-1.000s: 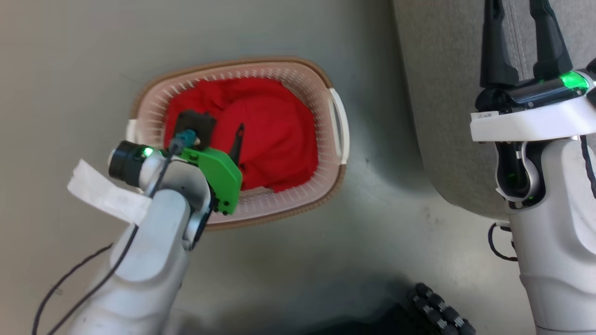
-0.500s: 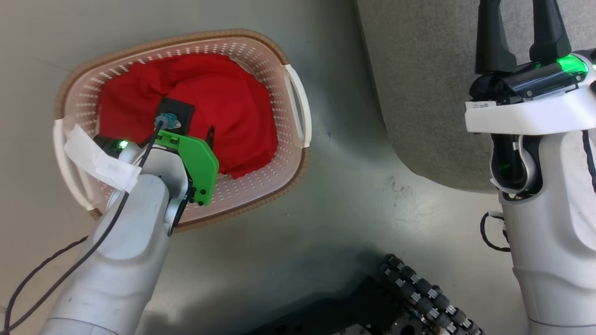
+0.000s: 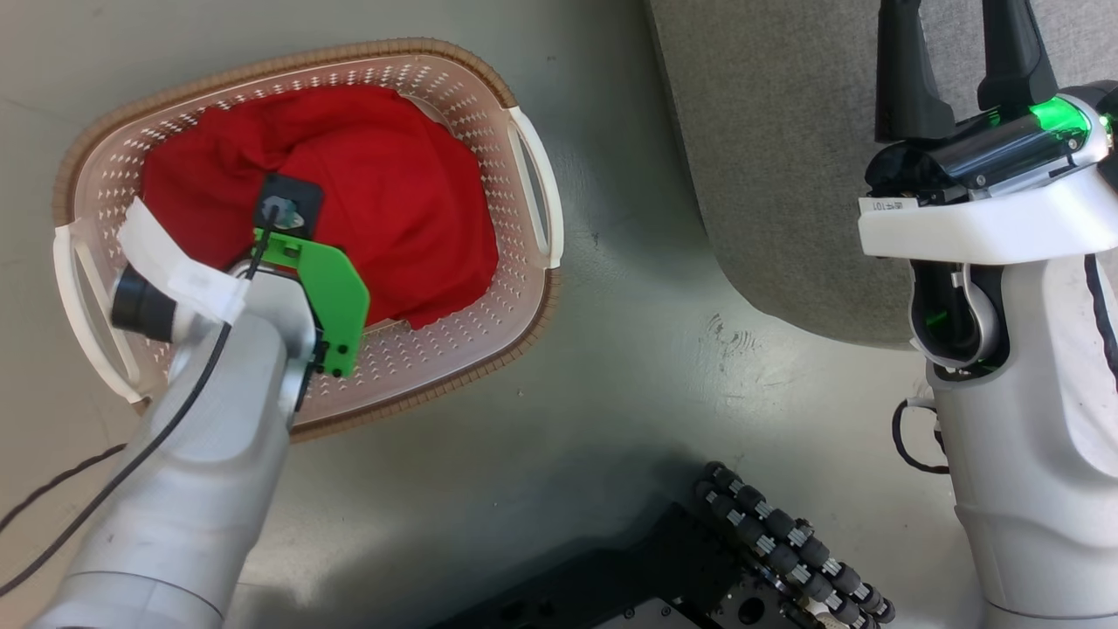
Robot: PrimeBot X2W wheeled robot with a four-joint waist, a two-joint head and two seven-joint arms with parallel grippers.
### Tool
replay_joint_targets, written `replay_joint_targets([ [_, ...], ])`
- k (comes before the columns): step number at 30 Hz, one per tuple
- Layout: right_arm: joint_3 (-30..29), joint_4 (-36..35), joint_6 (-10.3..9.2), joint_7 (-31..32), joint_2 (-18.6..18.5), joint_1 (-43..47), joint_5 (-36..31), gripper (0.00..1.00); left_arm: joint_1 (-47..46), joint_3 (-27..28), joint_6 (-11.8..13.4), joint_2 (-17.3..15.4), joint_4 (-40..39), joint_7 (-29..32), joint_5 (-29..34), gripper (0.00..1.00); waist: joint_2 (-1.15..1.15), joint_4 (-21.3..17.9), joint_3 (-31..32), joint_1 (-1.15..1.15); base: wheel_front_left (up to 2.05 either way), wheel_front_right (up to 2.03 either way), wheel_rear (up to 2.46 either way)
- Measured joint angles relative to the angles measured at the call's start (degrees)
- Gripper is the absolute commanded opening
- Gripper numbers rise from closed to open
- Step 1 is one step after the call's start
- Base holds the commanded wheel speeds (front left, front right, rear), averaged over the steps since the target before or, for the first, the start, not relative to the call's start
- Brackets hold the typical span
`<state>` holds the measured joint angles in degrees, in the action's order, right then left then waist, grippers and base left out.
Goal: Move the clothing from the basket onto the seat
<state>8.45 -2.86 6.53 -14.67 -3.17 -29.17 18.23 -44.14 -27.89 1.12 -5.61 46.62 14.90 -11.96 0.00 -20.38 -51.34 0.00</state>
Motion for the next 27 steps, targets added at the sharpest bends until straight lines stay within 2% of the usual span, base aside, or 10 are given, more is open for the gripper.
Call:
replay_joint_targets([
  [9,0.53,-0.98,0.02,0.00,0.22,0.00,0.78,1.00,-1.13,-0.18,1.00,-0.49,5.09,2.23,0.65,1.00,0.00,-0.10,-0.31,0.00,0.00,0.00,0.00],
  [10,0.57,-1.12,0.02,0.00,0.26,0.00,1.04,1.00,-1.25,-0.18,1.00,-0.47,5.46,2.29,0.65,0.44,0.00,-0.11,-0.33,0.00,0.00,0.00,0.00],
  [11,0.62,-1.19,0.02,0.00,0.32,0.00,1.22,1.00,-1.43,-0.15,1.00,-0.40,5.89,2.31,0.65,0.00,0.00,-0.12,-0.35,0.00,0.00,0.00,0.00],
  [27,-0.09,-0.26,0.52,0.00,0.37,0.04,1.51,1.00,-3.48,-0.38,0.99,1.29,10.47,1.14,0.46,0.00,0.00,0.65,1.26,0.00,0.00,0.00,0.00],
])
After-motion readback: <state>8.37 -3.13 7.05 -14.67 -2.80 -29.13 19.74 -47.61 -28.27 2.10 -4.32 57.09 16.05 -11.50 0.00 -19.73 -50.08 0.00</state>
